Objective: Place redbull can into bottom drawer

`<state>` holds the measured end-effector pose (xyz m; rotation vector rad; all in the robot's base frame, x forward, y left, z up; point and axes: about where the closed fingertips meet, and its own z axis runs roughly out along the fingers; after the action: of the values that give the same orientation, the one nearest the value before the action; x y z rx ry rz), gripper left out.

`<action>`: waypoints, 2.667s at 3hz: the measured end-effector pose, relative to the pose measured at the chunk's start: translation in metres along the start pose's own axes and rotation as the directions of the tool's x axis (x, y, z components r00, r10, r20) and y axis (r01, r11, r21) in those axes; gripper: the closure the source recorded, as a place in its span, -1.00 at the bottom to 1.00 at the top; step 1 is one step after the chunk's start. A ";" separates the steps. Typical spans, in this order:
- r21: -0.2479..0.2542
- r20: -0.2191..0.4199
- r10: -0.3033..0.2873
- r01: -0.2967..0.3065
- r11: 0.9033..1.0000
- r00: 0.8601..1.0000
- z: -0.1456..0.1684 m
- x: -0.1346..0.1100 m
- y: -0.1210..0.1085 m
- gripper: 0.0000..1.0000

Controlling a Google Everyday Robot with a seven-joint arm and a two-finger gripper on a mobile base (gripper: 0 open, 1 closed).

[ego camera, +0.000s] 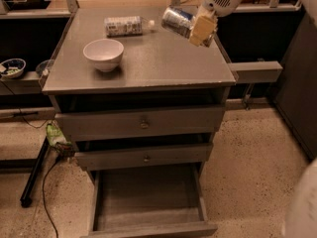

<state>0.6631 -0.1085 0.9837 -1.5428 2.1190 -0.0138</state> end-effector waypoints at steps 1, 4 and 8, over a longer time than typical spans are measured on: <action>0.031 0.051 -0.033 0.031 0.999 0.998 -0.028 0.018 0.036 1.00; 0.123 0.058 -0.037 0.030 0.992 0.998 0.052 0.065 0.070 1.00; 0.134 0.065 -0.012 0.003 0.991 0.998 0.088 0.102 0.133 1.00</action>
Offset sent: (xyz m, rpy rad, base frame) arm -0.0975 -0.0261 -0.0100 0.0661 -0.1209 0.0726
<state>0.5582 -0.1271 0.8270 -1.4533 2.0185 -0.1048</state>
